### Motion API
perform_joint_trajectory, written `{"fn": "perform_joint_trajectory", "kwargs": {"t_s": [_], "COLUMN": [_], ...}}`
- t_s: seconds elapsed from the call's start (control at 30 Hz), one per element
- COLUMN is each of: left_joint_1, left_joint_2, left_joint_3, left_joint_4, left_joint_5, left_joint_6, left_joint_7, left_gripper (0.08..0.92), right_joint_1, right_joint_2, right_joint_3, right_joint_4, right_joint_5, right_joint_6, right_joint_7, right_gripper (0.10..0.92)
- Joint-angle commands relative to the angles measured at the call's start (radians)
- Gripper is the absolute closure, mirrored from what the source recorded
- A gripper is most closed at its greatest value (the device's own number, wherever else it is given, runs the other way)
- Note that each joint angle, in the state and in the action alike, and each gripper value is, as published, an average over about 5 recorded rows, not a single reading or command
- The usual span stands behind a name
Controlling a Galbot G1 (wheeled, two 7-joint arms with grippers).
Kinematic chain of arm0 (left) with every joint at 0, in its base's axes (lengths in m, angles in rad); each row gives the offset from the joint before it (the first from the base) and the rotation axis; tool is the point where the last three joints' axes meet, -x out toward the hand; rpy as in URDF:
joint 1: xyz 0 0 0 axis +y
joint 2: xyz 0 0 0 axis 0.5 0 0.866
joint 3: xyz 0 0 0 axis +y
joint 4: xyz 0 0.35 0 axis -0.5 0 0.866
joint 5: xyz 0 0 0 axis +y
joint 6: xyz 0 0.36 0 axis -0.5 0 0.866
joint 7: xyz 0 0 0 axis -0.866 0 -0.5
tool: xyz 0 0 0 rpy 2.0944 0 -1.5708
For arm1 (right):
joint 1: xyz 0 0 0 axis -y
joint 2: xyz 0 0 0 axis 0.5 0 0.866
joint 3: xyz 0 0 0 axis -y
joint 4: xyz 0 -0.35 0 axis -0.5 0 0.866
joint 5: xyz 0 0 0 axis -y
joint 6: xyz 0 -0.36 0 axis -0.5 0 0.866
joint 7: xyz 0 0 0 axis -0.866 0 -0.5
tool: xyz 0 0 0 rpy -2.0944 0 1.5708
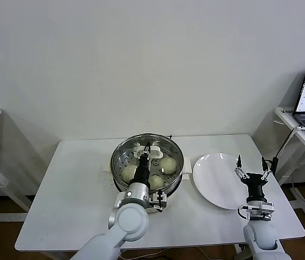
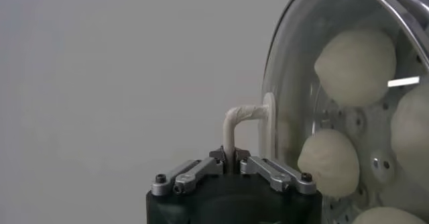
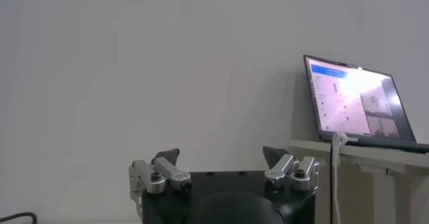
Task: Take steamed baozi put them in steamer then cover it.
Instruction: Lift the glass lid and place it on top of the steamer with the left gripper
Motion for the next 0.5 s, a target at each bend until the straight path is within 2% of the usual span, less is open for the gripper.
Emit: {"fn": "perform_joint_trajectory", "kwargs": {"t_s": [0.03,0.5], "left_joint_1": [0.001,0.012], "left_joint_2": [-0.003,-0.005], "left_joint_3": [-0.001,-0.001], "left_joint_4": [0.007,0.008], "left_joint_5": [0.013,0.025], "left_joint_6": [-0.003,-0.008], "left_joint_7": [0.001,0.006], "left_gripper": [0.813,0.813], "right_joint_1": [0.002,0.004], "right_joint_2": [0.001,0.007], "right_joint_3": [-0.002,-0.003], "right_joint_4": [0.001,-0.005], "right_joint_5": [0.000,-0.002], "right_joint_6": [0.000,0.001], "right_joint_7": [0.000,-0.002], "right_gripper": [0.203,0.203]}}
